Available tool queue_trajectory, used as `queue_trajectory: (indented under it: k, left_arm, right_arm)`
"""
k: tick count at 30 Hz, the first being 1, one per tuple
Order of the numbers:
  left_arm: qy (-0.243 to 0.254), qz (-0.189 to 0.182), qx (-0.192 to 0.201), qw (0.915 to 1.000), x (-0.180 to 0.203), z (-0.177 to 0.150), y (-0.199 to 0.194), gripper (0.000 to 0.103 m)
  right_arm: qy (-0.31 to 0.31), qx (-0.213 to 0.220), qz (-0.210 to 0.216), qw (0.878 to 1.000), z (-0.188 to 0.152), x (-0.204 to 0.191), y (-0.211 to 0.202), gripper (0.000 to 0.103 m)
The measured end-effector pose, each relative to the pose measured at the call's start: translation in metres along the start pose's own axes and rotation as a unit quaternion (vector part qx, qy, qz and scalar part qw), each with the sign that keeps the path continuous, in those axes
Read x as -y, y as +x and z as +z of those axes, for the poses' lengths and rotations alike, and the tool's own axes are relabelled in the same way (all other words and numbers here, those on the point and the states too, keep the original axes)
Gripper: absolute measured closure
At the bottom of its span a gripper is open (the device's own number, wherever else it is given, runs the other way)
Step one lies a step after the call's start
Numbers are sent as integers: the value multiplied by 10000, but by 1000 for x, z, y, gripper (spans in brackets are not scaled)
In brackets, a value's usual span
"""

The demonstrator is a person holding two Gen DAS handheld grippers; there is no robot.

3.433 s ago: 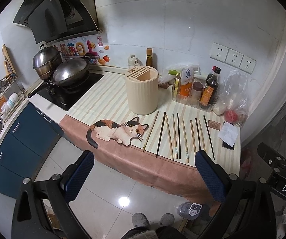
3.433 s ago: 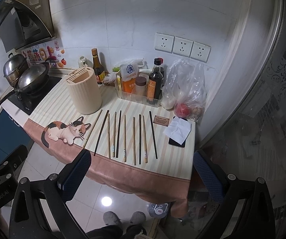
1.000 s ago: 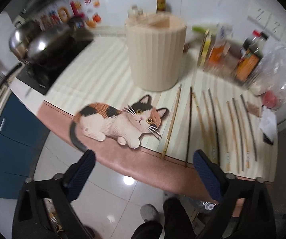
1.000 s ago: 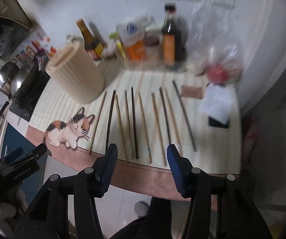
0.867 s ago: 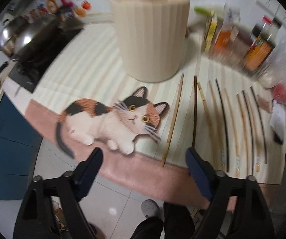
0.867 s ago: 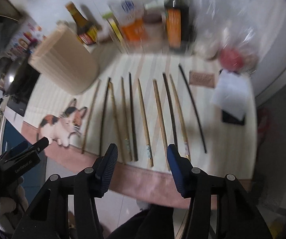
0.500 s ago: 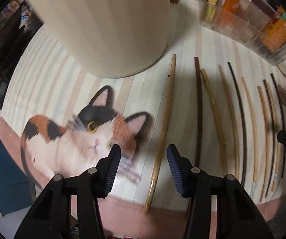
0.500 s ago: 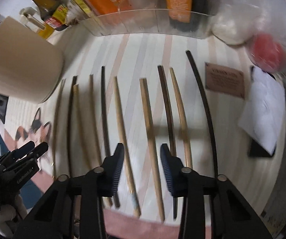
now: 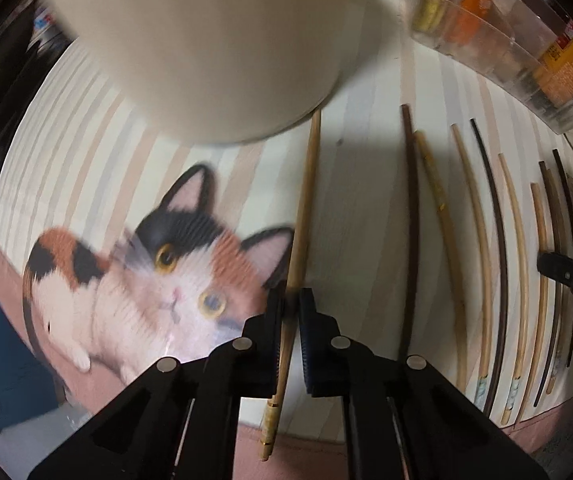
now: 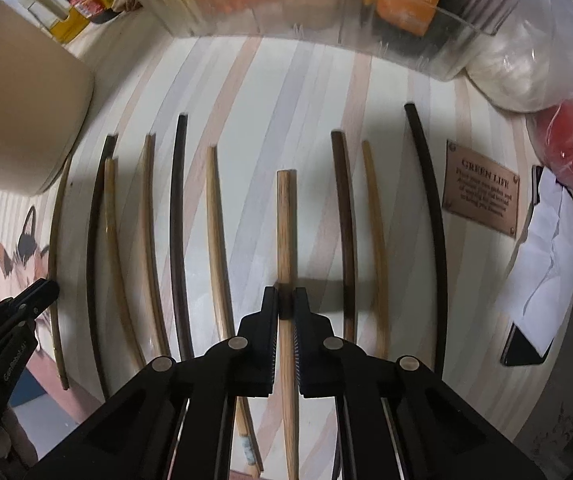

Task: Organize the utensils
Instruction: 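Lower the left tool onto a light wooden chopstick while the right tool grasps another, then lift both held chopsticks and carry them over the cream utensil holder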

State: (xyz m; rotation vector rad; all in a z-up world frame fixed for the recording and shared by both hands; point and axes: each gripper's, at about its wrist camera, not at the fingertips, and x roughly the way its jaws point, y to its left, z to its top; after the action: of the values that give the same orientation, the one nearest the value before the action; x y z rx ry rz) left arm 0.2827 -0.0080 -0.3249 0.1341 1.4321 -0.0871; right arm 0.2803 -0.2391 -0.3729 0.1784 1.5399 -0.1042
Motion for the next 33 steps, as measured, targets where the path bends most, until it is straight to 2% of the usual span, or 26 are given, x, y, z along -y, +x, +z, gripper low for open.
queue_trajectory:
  k: [3,8,11,14,19,22,25,27,33]
  left_arm:
    - [-230,-41,-116,9997,-8,-25,-2,98]
    - [-638,-384,-456,9962,-15,-79,-10,98]
    - [-697,-489,-497,9951,-13,-91,-7,97]
    - [-648,-598,-599,9943,-13,-85,-4,94]
    - [-573,-663,-666,9939,-18,-50,2,93]
    - [-394,-482,-625,9961,-11,-30,14,93]
    - [-117,-218,-601,9979,12,-18,9,93]
    - [35,-143,-570,9983,20,-15,8,98]
    - [194,120,-352,9991,48,-10,5,99]
  right_arm:
    - [14,-135,148,9998,-15,-1,2,96]
    - [-62,-421,238,9988,-53,3,3,96]
    - [-62,-541,286,9981,-69,8,5,96]
    - [-34,-680,334,9971,-69,11,8,96]
    - [-66,-779,227,9967,-44,13,13,95]
    - [-168,-803,107,9966,-45,13,5,95]
    - [-385,-892,-66,9952,-46,2,6,95]
    - [-461,-900,-148,9948,-32,-5,7,95]
    - [-368,-595,-238,9973,-37,-14,-2,96]
